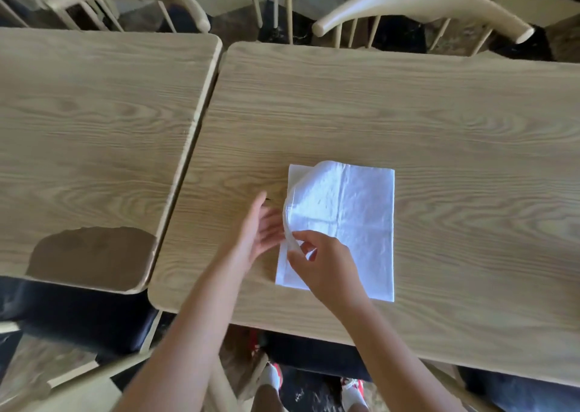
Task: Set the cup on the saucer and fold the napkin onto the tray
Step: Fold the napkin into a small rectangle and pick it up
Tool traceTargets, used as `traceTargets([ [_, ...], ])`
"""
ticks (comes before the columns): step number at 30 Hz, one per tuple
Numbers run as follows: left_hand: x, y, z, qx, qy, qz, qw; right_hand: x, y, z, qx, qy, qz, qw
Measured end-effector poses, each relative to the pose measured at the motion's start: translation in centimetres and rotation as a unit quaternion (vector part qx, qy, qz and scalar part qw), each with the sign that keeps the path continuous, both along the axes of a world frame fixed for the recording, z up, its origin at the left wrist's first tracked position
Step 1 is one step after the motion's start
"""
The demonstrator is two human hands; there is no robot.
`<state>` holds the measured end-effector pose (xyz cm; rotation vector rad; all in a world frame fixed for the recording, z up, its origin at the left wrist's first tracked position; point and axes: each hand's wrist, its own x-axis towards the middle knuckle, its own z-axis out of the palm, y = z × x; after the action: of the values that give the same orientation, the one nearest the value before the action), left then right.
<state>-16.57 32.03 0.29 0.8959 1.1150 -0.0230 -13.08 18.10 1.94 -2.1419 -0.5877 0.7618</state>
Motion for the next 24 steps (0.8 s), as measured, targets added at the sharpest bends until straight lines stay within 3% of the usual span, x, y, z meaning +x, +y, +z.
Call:
traceTargets([
  [3,3.7,1.9,-0.2,0.040,-0.010,-0.098,0.994,-0.5,-0.4,-0.3,-0.012,0.001,-0.003,1.000],
  [8,5.9,3.4,-0.3,0.175,-0.084,-0.101,0.976,-1.8,0.0,-0.9,-0.023,-0.068,-0.015,0.997],
  [12,5.9,4.0,-0.7,0.318,-0.048,-0.174,0.931,-3.2,0.8,-1.8,-0.058,-0.163,-0.019,0.985],
  [15,5.5,4.3,-1.5,0.337,-0.017,-0.217,0.916,-3.9,1.2,-2.8,-0.084,-0.243,-0.025,0.966],
  [18,5.6,4.1,-2.7,0.398,0.012,-0.261,0.879,-4.5,1.2,-3.9,-0.087,-0.291,-0.021,0.953],
  [24,5.6,3.5,-3.2,0.507,-0.014,-0.272,0.818,-4.7,0.6,-4.9,-0.032,-0.366,-0.015,0.930],
])
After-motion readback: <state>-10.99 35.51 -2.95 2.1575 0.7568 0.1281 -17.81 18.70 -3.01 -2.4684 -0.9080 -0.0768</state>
